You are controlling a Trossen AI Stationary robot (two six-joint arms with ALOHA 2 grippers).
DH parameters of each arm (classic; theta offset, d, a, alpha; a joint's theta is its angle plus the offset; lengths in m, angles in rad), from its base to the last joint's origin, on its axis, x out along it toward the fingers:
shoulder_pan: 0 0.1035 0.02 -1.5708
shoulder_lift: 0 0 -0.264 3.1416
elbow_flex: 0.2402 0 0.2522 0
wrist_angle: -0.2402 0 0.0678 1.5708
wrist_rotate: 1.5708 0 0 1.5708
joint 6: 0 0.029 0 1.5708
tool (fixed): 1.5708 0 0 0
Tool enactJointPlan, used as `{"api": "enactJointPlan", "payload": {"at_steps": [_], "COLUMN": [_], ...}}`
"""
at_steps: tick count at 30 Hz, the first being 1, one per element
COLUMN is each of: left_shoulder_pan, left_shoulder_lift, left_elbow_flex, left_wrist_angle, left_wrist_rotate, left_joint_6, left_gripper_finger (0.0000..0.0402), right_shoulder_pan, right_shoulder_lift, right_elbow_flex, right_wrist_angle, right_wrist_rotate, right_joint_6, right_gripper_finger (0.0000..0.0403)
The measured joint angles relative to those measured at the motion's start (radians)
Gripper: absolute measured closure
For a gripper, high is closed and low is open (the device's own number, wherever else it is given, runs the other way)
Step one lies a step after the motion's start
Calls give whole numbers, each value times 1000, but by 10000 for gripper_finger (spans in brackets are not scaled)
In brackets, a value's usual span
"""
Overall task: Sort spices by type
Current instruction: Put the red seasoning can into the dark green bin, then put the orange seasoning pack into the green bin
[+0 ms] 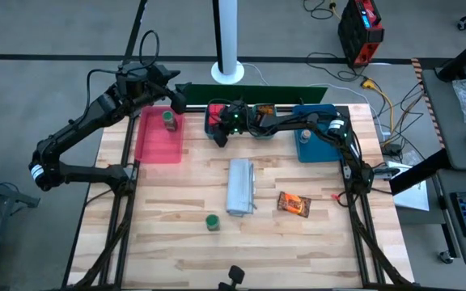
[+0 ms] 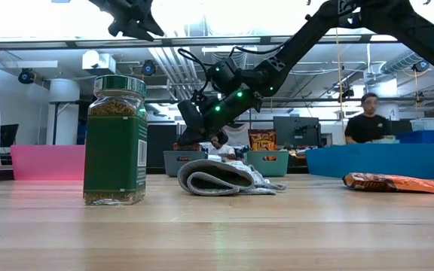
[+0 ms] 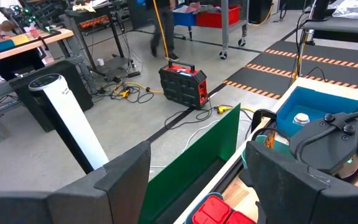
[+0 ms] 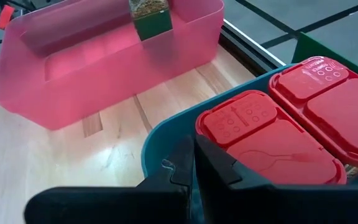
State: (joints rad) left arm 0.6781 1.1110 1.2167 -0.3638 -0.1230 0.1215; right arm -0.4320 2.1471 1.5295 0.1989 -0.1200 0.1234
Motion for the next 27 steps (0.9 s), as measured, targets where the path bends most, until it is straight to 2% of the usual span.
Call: {"api": "enactJointPlan", "payload": {"at_steps": [6,11,13,16,18,24,27], "left_shoulder_pan": [0,0,0,0,0,-1,0], "left_shoulder_lift": [0,0,0,0,0,0,-1], "left_elbow_flex": [0,0,0,0,0,0,0], "left_wrist_angle": [-2,-12,-14,-23,-43,-120,-145], "left_wrist_rotate": [0,1,1,7,52,311,385], "left_joint_6": [0,0,0,-7,-10,-9,-14], "left_gripper_finger": [154,154,154,154,154,154,154], "right_shoulder_pan": [0,3,5,7,7,6,14], "right_shoulder_lift": [0,-45,-93,-182,-247,-450,-545], "right_elbow_flex": [0,0,0,1,1,1,1], "right_wrist_angle": [-6,-37,-92,-257,-400,-795,-972], "right_wrist_rotate": [-18,-149,-197,-205,-197,-173,-171], "right_joint_6": [10,41,75,127,150,299,386], "right_gripper_finger": [394,394,394,394,394,394,394]}}
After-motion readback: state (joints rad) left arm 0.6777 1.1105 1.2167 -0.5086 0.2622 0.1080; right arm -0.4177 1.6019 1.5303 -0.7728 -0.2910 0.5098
